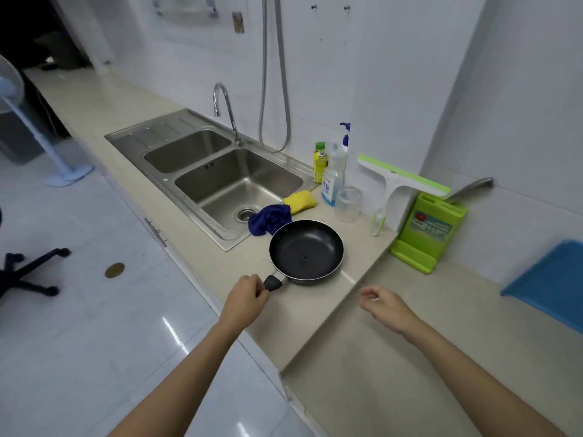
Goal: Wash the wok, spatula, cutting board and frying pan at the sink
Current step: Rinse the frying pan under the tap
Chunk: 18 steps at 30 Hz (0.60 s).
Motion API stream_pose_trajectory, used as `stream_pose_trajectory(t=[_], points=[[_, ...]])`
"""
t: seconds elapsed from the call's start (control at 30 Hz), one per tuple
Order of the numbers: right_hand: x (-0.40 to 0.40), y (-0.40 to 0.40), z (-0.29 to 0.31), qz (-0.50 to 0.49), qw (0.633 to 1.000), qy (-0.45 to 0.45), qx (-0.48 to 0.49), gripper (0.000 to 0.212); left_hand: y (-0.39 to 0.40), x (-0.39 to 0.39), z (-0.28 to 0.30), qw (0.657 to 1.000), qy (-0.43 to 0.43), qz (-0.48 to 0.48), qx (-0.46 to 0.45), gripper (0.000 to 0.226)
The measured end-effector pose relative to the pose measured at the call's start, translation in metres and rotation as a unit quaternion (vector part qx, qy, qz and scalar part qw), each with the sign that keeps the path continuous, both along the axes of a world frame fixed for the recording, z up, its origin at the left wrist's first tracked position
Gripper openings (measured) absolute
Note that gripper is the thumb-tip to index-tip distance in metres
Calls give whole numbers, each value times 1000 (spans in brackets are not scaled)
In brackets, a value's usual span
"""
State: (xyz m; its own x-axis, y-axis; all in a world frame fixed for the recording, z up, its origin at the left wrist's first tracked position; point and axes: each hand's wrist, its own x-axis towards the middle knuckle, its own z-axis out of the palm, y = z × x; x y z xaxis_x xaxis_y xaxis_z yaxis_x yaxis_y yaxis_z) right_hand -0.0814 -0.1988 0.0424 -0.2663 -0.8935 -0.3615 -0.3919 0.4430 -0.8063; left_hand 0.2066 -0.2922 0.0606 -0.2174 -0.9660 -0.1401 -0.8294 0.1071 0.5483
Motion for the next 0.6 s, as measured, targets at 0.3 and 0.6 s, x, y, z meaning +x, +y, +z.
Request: stream_pose_trajectory(t=[0.3,0.6], points=[[55,-46,-26,-117,990,-70,22,28,-55,36,-32,969,108,53,214,30],[59,-98,-30,-181,979,-89,26,15,-71,20,-14,875,195,6,444,29]])
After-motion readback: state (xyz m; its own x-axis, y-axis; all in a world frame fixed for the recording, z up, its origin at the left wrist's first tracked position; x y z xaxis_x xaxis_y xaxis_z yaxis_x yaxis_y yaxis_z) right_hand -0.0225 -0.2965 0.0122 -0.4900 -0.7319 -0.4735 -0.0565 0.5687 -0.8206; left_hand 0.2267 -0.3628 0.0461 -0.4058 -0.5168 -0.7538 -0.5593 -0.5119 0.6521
